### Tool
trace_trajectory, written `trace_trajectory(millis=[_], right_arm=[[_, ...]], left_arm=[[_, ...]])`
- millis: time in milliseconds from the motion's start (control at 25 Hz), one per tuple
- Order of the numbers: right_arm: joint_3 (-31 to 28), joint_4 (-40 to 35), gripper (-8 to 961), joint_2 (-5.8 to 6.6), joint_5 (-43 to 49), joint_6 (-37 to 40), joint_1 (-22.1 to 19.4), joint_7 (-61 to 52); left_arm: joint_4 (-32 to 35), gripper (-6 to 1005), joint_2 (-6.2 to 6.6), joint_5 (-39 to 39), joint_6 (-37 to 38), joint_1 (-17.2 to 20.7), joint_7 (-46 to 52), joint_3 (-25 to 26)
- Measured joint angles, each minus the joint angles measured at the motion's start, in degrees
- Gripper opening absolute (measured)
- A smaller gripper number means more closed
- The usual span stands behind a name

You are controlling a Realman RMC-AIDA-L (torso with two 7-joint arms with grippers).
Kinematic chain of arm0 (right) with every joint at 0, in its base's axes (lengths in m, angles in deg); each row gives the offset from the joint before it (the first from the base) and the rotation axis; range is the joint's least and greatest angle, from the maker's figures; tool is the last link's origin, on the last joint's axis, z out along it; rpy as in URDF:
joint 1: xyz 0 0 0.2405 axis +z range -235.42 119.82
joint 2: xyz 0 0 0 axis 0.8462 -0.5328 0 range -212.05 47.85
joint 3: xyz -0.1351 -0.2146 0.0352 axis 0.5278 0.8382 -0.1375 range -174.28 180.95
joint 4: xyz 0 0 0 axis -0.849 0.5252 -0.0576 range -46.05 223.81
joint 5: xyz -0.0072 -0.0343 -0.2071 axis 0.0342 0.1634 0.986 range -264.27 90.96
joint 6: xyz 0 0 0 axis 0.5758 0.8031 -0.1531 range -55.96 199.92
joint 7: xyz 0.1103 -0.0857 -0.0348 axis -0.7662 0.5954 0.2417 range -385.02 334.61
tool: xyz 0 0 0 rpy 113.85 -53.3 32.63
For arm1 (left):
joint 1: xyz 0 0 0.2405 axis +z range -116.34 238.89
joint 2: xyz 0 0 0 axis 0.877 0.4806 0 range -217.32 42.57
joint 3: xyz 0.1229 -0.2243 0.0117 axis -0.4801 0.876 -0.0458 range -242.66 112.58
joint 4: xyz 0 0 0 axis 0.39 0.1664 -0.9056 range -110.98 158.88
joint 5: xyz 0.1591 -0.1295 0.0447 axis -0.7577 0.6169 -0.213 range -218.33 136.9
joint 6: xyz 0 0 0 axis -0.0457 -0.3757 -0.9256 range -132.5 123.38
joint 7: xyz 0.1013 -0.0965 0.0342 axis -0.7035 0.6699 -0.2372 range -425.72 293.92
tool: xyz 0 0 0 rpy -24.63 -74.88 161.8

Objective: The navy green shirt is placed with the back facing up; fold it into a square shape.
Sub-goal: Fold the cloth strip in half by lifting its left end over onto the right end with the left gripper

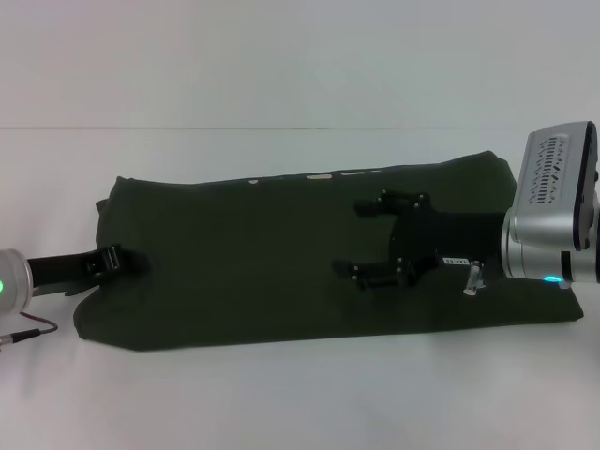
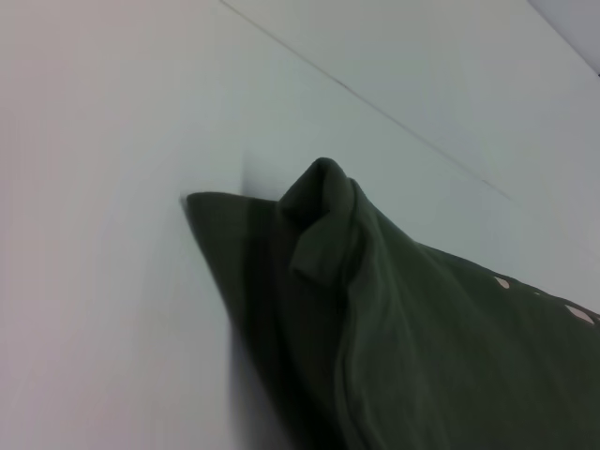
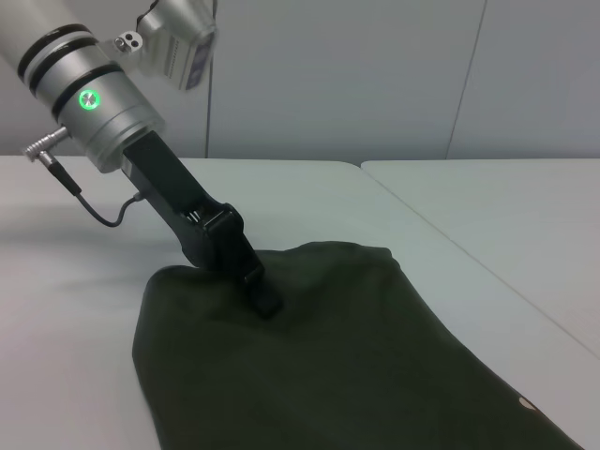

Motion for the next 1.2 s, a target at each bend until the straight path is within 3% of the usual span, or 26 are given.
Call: trace_trajectory(millis=[80, 320, 520, 680, 1000, 1200], right_arm=[[0.0, 0.0, 927, 0.0, 0.0, 0.07, 0.05, 0.01], [0.0, 0.0, 927, 0.0, -0.01, 0.16, 0.08, 0.01], [0.0, 0.0, 927, 0.0, -0.84, 0.23, -0.17, 0.01], [0.0, -0.21, 927, 0.11, -1.87, 0.38, -0.7, 0.01], [-0.27, -0.42, 927, 0.18, -2.27, 0.78, -1.44, 0.01], [-0.32, -0.18, 927, 0.17, -2.3, 0.89, -1.62, 0.01]], left_arm=[[0.01, 154, 0.05, 0.0, 0.0, -0.09, -0.01, -0.09], [0.18, 62, -0.02, 0.0, 0.05, -0.22, -0.61, -0.17], [0.18, 62, 0.5, 0.0, 0.49, -0.09, -0.67, -0.26], [-0.09, 63, 2.37, 0.0, 1.34, 0.46, -0.27, -0.26], [0.07, 64, 8.88, -2.32, 4.13, 2.17, 2.44, 0.34], [2.9, 64, 11.23, -8.6, 6.08, 2.14, 6.25, 0.88]])
